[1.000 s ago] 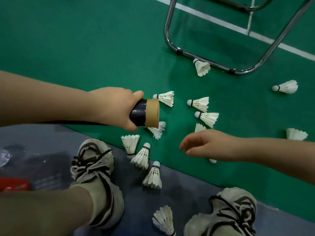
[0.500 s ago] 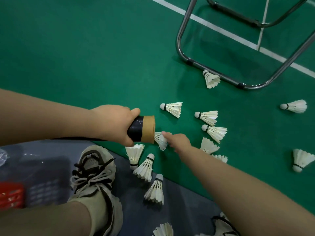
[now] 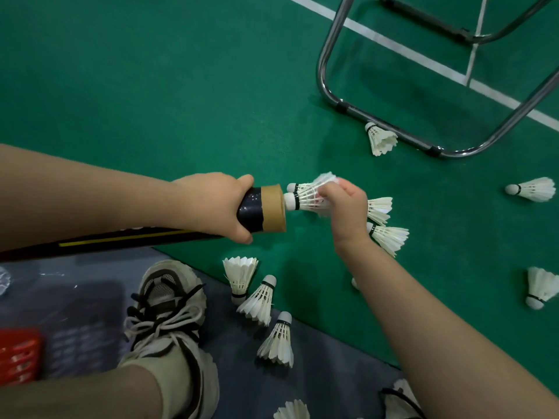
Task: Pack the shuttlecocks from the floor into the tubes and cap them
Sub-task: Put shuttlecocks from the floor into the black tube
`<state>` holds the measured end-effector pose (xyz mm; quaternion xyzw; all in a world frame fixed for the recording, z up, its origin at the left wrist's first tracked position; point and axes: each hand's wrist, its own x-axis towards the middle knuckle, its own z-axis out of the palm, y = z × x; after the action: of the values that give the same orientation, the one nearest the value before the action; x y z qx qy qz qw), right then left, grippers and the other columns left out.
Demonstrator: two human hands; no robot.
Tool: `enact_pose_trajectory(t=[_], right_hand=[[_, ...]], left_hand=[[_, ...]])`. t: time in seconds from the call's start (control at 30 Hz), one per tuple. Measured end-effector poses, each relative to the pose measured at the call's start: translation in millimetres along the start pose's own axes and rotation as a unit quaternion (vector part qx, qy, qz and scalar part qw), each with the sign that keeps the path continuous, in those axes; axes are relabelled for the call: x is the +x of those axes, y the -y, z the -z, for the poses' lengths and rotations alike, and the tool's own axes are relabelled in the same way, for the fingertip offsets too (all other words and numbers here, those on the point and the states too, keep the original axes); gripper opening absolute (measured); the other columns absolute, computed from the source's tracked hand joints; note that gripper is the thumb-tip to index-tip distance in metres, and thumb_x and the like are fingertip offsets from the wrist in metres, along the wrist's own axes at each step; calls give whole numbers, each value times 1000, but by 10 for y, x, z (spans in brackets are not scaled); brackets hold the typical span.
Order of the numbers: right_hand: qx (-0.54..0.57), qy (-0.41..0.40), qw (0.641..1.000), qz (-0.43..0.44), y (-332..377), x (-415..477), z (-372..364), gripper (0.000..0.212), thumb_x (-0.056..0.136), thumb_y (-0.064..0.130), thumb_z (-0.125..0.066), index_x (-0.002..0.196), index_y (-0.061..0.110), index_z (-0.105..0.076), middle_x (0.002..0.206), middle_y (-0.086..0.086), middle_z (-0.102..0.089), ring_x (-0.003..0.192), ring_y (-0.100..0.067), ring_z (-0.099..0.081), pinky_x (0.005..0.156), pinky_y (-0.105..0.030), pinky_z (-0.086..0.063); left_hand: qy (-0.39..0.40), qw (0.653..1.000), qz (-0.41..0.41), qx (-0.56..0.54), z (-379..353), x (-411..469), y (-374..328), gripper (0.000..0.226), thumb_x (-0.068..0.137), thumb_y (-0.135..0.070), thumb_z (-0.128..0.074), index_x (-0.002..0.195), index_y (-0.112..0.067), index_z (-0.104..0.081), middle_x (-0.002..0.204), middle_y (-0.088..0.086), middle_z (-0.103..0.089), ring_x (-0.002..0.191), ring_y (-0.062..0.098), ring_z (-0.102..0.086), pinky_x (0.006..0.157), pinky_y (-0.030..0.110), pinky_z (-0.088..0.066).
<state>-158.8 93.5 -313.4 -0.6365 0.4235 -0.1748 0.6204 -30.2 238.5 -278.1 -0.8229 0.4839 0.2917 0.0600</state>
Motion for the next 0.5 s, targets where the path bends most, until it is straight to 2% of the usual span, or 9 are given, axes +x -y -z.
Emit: enact_pose_trajectory(t=[0.1,0.17,0.23,0.3,0.37,0.4,0.47,0.5], right_hand=[[-21,75,996,33,109,-65,-12,11,63,15,-51,54,8,-51,53,-1,-41,56,-13,-36,55,-26,-30],[-34,95,995,20,130,-91,5,15,64,18,-52,51,13,-52,55,-5,-42,60,-18,-36,60,-33,-30],[-50,102,994,7,157,-121,56,25,70,20,-53,46,21,-46,53,1,-41,58,-14,-36,59,-29,-29],[-83,115,990,6,187,-154,116,37,83,17,-54,49,21,-40,50,7,-38,50,-9,-33,55,-27,-27],[-134,145,980,-32,223,-187,156,42,94,25,-48,53,19,-41,42,13,-44,43,0,-39,57,-18,-35],[-143,178,972,-62,244,-198,180,44,96,34,-44,54,20,-49,43,17,-52,48,5,-48,68,-15,-41],[-125,276,946,-116,274,-201,247,53,94,52,-36,63,20,-66,66,17,-67,76,-1,-62,97,-30,-42],[-118,331,927,-131,283,-208,292,53,91,57,-36,73,21,-70,80,13,-69,88,-5,-62,103,-37,-37]], left_hand=[[-9,1000,-6,-18,26,-17,-64,63,63,-59,-72,98,-18,-39,75,-2,-54,66,16,-52,64,34,-50],[-12,999,-11,-30,37,-28,-103,63,63,-59,-72,99,-18,-40,77,-2,-55,68,15,-53,66,35,-51],[-10,999,-14,-31,46,-36,-134,64,63,-59,-72,101,-19,-40,79,-2,-56,70,15,-55,68,36,-52],[-7,1000,-19,-22,58,-40,-165,65,62,-60,-71,102,-19,-40,80,-2,-56,71,16,-55,69,37,-52],[-8,1000,-25,-16,80,-37,-208,66,62,-61,-71,103,-19,-40,80,-2,-56,71,16,-55,69,37,-52],[-8,999,-29,-14,91,-35,-233,66,62,-61,-71,103,-19,-40,80,-3,-56,71,16,-55,68,36,-52],[-2,999,-39,-8,102,-40,-282,67,62,-61,-71,104,-20,-40,80,-3,-56,71,16,-55,67,35,-52],[2,999,-46,-2,100,-46,-304,67,61,-62,-71,104,-21,-40,80,-3,-56,72,16,-56,67,35,-52]])
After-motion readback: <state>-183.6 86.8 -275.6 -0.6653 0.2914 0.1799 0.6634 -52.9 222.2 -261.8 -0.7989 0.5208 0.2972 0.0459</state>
